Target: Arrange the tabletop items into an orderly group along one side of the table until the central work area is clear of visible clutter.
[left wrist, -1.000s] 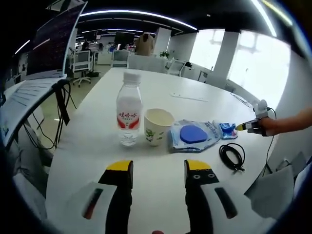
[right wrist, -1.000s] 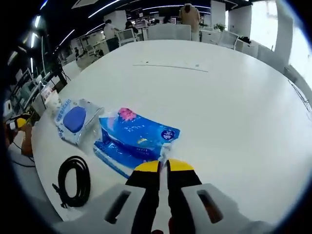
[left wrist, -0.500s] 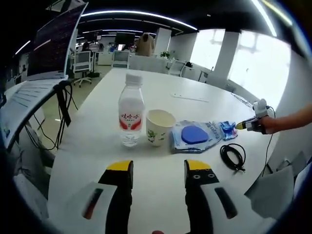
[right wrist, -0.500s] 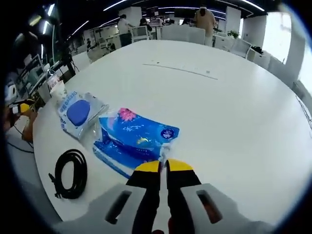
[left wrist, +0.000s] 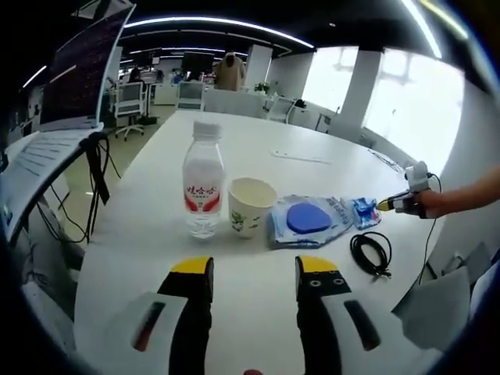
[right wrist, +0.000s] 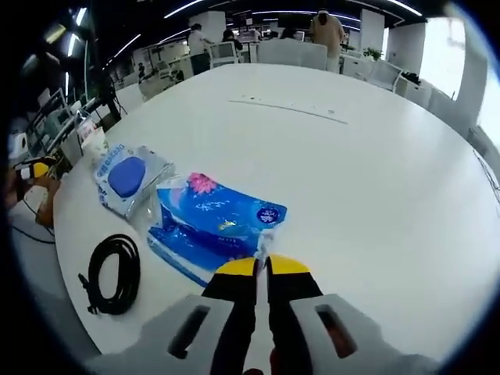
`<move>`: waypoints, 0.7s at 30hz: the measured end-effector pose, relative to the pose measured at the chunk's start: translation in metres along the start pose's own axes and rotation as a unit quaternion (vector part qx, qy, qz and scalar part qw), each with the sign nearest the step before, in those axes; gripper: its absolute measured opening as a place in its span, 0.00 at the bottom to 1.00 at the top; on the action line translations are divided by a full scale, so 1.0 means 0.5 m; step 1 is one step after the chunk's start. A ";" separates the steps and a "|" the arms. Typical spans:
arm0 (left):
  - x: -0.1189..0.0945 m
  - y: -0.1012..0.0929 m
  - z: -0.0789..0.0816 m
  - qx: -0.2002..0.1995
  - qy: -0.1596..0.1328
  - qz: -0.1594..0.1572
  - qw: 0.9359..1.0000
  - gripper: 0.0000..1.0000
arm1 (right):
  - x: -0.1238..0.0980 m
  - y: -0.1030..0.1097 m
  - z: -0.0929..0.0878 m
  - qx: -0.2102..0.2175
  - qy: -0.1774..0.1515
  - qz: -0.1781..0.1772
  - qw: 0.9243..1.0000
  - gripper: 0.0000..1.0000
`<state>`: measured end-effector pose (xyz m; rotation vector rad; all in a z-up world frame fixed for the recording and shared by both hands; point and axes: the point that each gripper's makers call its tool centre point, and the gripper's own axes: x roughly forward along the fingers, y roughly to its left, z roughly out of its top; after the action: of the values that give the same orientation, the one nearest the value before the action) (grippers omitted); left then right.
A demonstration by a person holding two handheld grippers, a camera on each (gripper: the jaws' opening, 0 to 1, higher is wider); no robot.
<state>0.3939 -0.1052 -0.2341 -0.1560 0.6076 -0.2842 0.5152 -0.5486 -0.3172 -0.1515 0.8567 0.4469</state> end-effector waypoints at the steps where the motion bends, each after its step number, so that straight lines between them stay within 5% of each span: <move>1: 0.000 0.000 0.001 0.000 0.000 0.000 1.000 0.41 | 0.000 0.000 0.001 0.002 -0.001 0.000 1.000 0.02; 21: -0.004 0.005 0.017 0.007 -0.006 -0.002 1.000 0.41 | -0.027 0.004 0.016 0.007 -0.004 -0.005 1.000 0.12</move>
<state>0.3979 -0.1017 -0.2265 -0.1452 0.5943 -0.2907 0.5121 -0.5488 -0.3018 -0.1404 0.8507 0.4307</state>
